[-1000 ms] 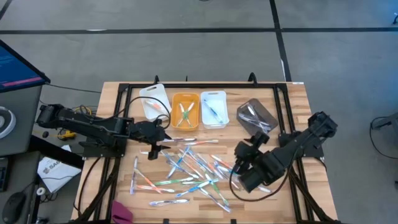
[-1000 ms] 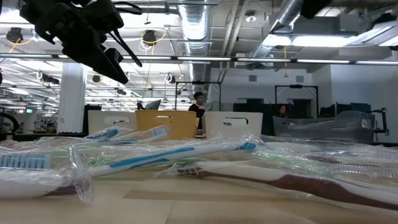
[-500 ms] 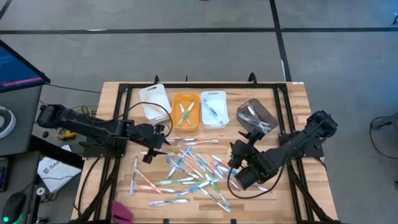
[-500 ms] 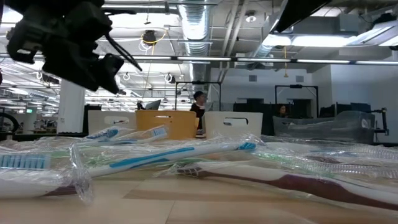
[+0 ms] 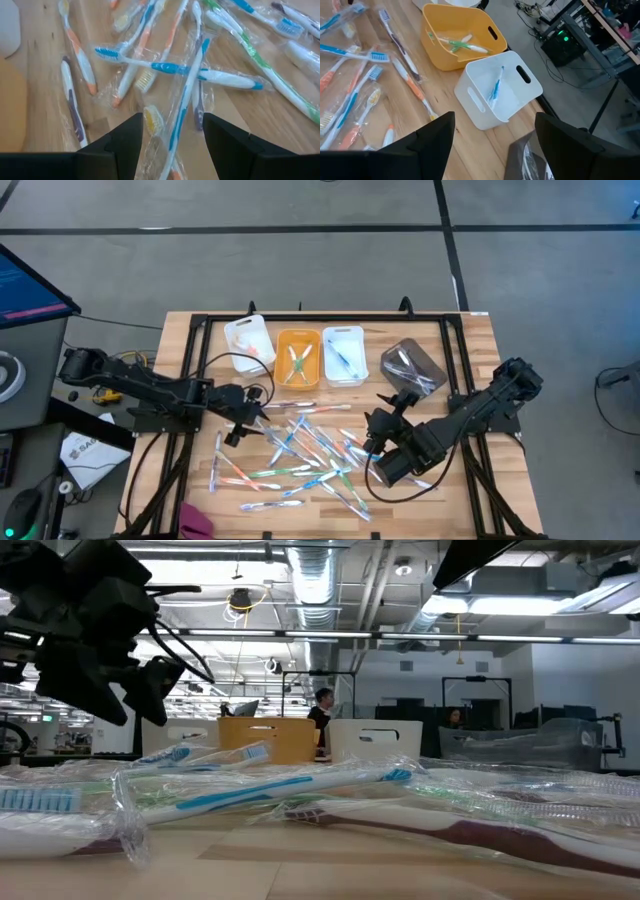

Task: Pick & Place Toothbrushes
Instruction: Put the white blue toothbrush into the right white bin

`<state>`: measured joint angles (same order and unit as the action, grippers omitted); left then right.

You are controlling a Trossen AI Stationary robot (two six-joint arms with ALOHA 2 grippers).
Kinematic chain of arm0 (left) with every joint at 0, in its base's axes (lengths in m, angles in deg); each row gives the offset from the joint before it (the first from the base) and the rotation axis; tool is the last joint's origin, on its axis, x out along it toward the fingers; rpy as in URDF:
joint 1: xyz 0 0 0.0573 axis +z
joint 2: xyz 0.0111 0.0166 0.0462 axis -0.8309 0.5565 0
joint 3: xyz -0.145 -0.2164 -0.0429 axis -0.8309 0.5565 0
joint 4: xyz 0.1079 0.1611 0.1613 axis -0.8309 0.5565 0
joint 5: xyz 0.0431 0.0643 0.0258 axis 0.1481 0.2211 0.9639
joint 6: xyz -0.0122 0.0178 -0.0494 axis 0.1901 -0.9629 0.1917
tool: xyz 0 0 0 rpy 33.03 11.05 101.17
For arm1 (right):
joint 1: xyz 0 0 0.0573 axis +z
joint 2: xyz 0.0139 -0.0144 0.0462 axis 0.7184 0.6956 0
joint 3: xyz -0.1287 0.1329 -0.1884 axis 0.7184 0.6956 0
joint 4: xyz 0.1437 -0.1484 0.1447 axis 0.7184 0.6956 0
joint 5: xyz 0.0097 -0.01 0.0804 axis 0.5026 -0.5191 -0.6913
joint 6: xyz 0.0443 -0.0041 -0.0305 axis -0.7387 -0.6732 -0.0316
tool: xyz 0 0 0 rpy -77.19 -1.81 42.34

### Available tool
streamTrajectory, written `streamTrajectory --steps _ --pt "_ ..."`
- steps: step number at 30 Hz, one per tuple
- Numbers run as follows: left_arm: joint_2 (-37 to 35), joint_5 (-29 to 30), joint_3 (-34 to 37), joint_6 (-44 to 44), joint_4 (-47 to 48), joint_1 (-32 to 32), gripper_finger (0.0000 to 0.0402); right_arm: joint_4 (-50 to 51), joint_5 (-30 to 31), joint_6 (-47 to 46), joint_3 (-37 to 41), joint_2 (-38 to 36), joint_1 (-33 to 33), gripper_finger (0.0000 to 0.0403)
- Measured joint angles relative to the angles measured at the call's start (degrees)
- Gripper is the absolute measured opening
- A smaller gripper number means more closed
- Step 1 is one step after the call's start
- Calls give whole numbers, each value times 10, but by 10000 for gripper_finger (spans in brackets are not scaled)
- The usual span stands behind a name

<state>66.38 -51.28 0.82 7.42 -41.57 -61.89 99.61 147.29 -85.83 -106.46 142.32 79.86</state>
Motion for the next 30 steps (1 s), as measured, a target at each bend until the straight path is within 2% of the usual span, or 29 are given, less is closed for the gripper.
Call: streamTrajectory --steps 7,12,19,30 --pt "0 -7 38 0 -44 0 199 -1 0 0 0 0 0 270" --pt "0 -20 66 0 -115 0 199 -1 0 0 0 0 -2 270" --pt "2 -21 77 2 -130 0 199 -3 1 0 0 0 -10 270" --pt "90 -17 77 0 -215 0 199 -3 1 0 0 0 -18 270"
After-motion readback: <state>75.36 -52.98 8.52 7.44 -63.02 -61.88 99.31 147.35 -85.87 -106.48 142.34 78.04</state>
